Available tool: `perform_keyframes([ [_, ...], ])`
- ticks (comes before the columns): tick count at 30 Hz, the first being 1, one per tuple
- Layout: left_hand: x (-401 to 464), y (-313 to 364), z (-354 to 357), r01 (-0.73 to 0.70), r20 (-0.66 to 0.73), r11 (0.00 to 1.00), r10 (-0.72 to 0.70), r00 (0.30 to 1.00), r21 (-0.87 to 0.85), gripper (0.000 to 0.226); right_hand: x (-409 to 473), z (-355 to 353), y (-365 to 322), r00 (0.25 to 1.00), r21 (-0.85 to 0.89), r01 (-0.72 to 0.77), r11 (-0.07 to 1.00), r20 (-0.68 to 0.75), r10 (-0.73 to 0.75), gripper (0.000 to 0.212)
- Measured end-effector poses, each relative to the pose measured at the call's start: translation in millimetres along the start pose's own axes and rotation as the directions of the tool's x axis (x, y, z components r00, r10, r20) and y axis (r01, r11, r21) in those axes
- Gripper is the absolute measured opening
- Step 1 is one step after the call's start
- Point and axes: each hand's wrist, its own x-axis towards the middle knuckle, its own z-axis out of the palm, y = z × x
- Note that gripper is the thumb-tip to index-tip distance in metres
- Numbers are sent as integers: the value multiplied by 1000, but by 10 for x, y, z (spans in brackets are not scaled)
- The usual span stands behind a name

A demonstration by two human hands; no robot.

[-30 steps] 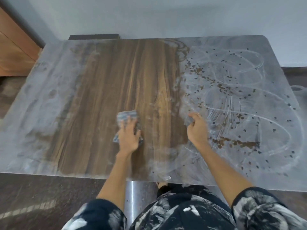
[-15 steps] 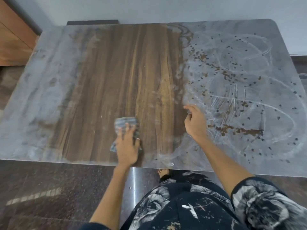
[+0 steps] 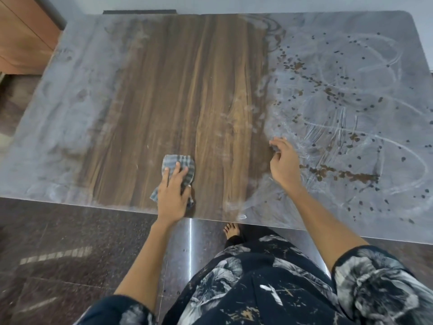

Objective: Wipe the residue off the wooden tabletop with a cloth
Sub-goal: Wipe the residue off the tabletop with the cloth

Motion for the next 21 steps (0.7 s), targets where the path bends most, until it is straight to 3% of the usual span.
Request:
perform_keyframes([
  [3,-48,267,182,11,41,997,-14,999,73,53,18,-40,-23,1000,16,-8,1000,24,8,39],
  [6,-234,585,392,-216,184,966,190,964,139,53,15,-76,3,998,17,19,1000,57,-20,36],
  [9,-421,678,459,-428,334,893,365,869,141,51,17,-126,60,991,-20,76,997,107,-74,34],
  [12,-401,421,327,-512,386,849,433,814,127,51,19,-183,92,983,-44,124,991,142,-117,34],
  [14,-256,235,167,-438,326,893,385,863,104,54,23,-213,110,975,-44,151,988,173,-142,34],
  [17,92,111,48,-179,158,979,161,974,102,53,20,-241,132,964,-66,172,983,219,-154,36],
  [19,253,230,126,-8,87,993,-2,996,119,54,-3,-237,132,956,-136,193,972,249,-156,39],
  [21,248,502,297,-9,111,991,-6,994,134,56,-38,-221,132,948,-222,222,950,277,-157,41],
])
